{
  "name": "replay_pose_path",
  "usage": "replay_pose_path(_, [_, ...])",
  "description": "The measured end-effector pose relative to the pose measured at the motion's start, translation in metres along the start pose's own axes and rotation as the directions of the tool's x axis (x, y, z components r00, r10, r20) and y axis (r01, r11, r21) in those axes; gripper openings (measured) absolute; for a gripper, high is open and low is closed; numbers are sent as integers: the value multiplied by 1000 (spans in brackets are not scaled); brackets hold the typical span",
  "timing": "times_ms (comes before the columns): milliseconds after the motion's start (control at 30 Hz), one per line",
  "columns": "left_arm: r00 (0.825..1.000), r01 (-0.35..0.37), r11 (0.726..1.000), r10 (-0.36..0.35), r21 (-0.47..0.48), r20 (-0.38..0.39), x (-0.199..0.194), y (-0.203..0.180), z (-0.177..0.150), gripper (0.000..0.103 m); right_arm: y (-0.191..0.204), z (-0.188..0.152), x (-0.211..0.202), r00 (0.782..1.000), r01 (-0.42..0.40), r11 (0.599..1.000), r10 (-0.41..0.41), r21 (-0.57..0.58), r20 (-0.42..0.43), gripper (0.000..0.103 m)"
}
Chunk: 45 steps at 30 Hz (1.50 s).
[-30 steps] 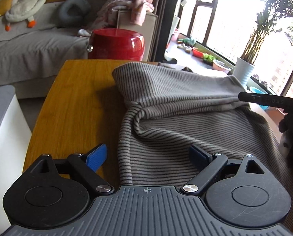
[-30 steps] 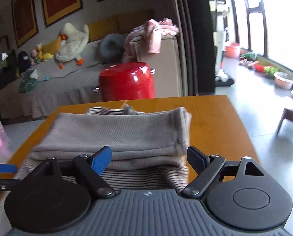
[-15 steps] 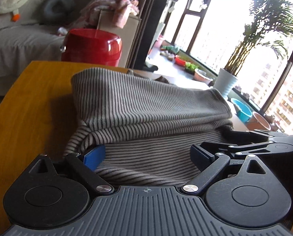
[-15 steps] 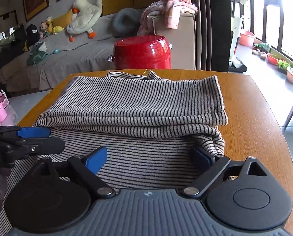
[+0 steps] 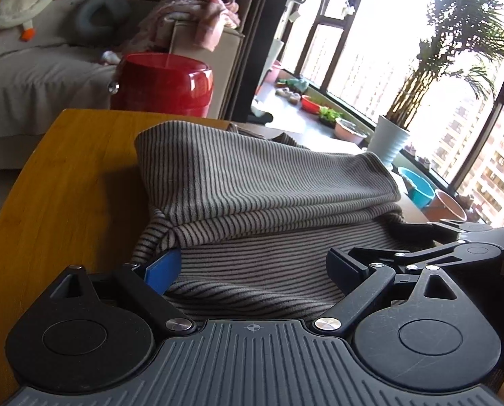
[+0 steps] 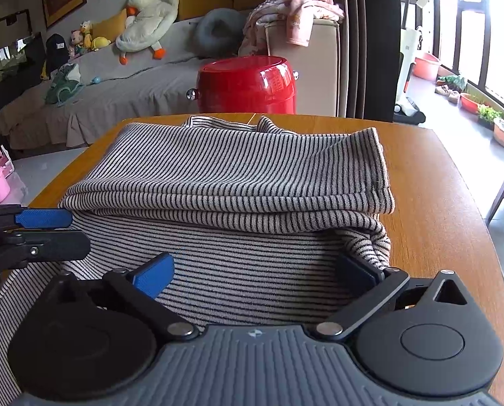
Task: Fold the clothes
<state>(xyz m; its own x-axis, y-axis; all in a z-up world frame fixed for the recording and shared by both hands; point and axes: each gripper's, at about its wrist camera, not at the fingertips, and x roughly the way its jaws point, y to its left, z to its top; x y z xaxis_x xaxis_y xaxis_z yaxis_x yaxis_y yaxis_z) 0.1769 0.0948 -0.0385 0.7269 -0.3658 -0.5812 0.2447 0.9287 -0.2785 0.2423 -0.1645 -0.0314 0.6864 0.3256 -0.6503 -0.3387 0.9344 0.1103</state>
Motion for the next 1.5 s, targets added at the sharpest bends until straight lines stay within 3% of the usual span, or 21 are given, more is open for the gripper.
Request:
replay_pose_path(167, [995, 86, 996, -86, 16, 53, -17, -6, 10, 96, 1, -1, -2, 1000, 1, 1000, -1, 1, 1, 103])
replay_pose_path(333, [990, 84, 996, -82, -12, 114, -6, -7, 22, 99, -7, -2, -8, 999, -31, 999, 30, 41, 31, 103])
replay_pose_path(400, [994, 62, 997, -59, -36, 91, 9, -4, 23, 99, -12, -5, -22, 995, -33, 995, 23, 97, 100, 103])
replay_pose_path(467, [996, 54, 998, -52, -36, 70, 22, -2, 19, 99, -14, -4, -41, 983, -48, 988, 20, 148, 184, 95])
replay_pose_path(567, [996, 44, 998, -47, 35, 78, 26, -9, 12, 102, -7, 16, -56, 951, -39, 984, -16, 173, 309, 91])
replay_pose_path(633, [996, 49, 998, -51, 41, 70, 28, -10, 13, 103, -8, 36, -45, 943, -40, 976, -35, 216, 331, 91])
replay_pose_path(733, [995, 67, 997, -68, 23, 71, 27, -6, 12, 103, -17, 48, -1, 965, 63, 954, -133, 293, 227, 91])
replay_pose_path(800, [994, 75, 997, -76, 10, 75, 26, -3, 11, 103, -21, 40, 23, 973, 99, 949, -156, 299, 173, 92])
replay_pose_path(867, [995, 64, 998, -65, 16, 71, 27, -5, 11, 103, -19, 38, 21, 970, 91, 952, -151, 293, 189, 97])
replay_pose_path(1067, [998, -59, 989, 56, 134, 26, 38, -31, 12, 103, -24, 33, 20, 974, 53, 953, -114, 298, 193, 97])
replay_pose_path(1233, [994, -104, 975, 107, 195, -4, 43, -41, 11, 103, -26, 30, 19, 975, 32, 952, -96, 304, 199, 98])
replay_pose_path(1400, [979, -179, 935, 200, 306, -38, 48, -62, 5, 103, -33, 28, 17, 975, -4, 948, -68, 320, 212, 98])
replay_pose_path(1433, [979, -181, 938, 201, 295, -38, 46, -63, 6, 103, -34, 28, 17, 975, -11, 946, -62, 324, 215, 98])
replay_pose_path(1500, [988, -145, 972, 153, 187, -25, 33, -53, 15, 103, -34, 28, 17, 975, -14, 946, -59, 324, 216, 98])
